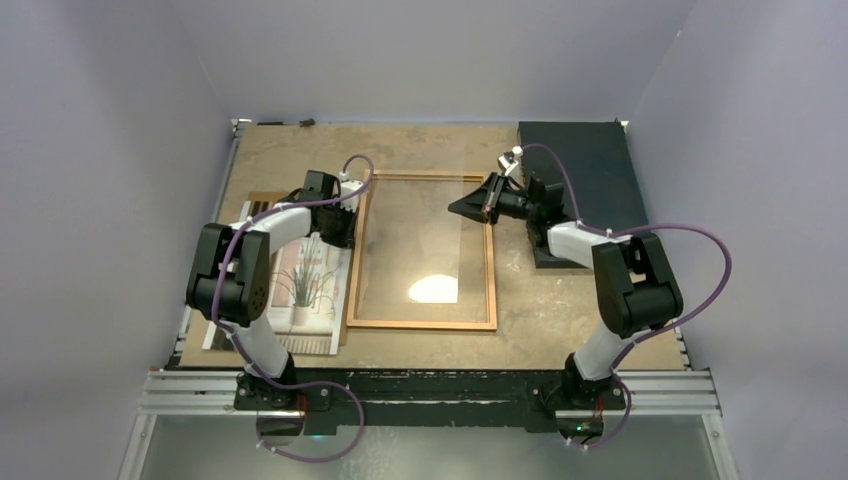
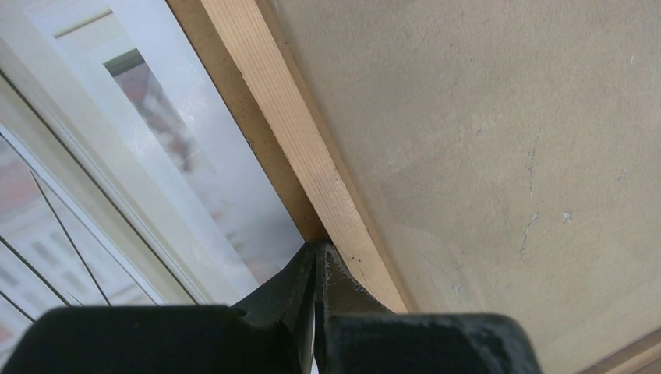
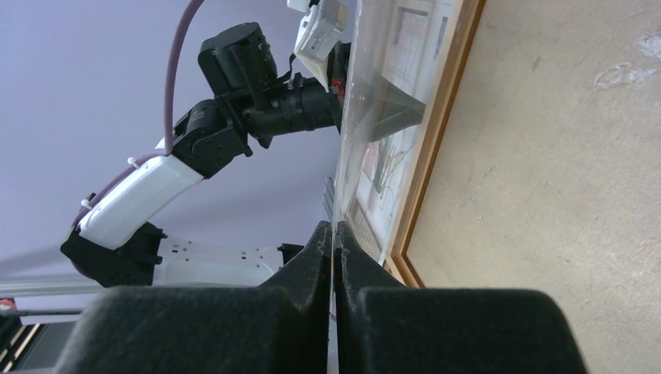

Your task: Put the photo into the frame

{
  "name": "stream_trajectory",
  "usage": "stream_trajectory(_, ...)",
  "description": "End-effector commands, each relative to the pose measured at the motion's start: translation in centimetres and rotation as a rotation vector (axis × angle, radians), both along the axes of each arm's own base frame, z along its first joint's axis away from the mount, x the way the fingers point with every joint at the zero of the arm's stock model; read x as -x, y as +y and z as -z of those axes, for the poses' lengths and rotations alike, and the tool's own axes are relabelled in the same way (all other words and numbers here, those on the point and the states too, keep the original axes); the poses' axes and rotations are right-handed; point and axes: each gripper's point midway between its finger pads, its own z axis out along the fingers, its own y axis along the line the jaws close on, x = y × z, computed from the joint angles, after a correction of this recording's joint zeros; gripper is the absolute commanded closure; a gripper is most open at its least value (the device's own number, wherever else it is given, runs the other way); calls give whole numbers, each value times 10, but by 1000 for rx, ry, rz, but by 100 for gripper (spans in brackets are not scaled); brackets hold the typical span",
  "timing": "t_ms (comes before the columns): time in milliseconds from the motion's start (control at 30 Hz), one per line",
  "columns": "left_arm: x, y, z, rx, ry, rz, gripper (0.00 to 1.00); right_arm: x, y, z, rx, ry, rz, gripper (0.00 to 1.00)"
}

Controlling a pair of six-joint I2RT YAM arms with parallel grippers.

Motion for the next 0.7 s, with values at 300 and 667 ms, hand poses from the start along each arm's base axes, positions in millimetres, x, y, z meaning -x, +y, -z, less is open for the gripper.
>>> stream_trajectory(300, 17, -1, 14, -6, 38, 25, 100, -5, 3, -4, 87, -85, -72, 100)
stream_trajectory(667, 19, 2, 14, -19, 33, 24, 100, -13, -6, -7, 94, -117, -59, 100)
